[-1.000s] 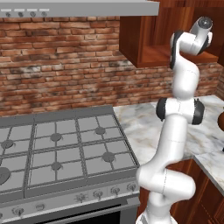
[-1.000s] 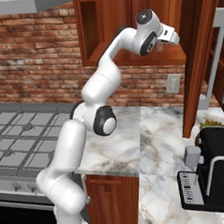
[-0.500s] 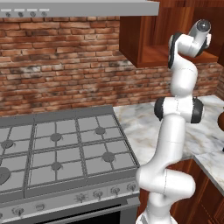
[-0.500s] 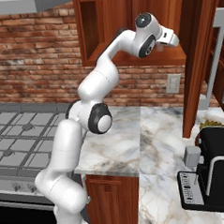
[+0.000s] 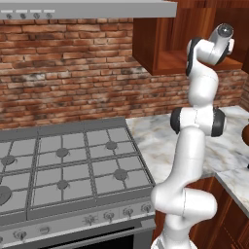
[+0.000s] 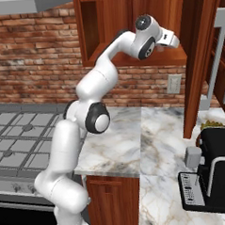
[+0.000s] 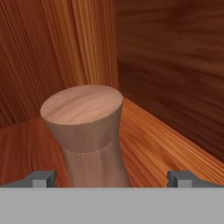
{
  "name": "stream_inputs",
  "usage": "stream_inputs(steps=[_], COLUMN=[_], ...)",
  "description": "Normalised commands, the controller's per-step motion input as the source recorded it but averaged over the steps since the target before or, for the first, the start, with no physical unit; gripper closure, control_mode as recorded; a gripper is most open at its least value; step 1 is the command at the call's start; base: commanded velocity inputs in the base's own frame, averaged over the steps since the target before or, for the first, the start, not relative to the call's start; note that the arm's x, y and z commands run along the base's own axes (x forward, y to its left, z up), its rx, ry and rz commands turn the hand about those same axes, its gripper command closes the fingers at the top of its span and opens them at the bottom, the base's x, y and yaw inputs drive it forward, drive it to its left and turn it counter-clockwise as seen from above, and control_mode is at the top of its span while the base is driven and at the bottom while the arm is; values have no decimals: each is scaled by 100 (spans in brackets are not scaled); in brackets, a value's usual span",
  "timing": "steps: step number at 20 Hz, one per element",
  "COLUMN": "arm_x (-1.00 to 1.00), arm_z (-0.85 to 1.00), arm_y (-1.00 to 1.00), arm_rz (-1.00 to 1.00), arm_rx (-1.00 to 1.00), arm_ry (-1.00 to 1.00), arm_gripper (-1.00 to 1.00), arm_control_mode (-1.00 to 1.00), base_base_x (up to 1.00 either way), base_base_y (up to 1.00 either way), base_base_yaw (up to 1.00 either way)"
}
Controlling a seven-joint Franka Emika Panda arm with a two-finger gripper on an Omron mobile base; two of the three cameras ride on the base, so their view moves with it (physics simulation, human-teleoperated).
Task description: Retrieve the bottle and the shaker from the cabinet and place them next to the mixing bowl on the counter. Then add garlic from the fridge to the mixing bowl.
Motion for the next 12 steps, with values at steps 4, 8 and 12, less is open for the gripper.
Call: stream_inputs(steps=[4, 8, 12], arm_x=[0, 0, 0], arm_z=[0, 0, 0], arm_y=[0, 0, 0], arm_rz=[0, 0, 0], arm_rx=[0, 0, 0], arm_ry=[0, 0, 0], arm_gripper=[100, 100, 100], arm_control_mode=[-100, -100, -100], base_base_x=[0, 0, 0], base_base_y=[0, 0, 0], base_base_yaw=[0, 0, 0])
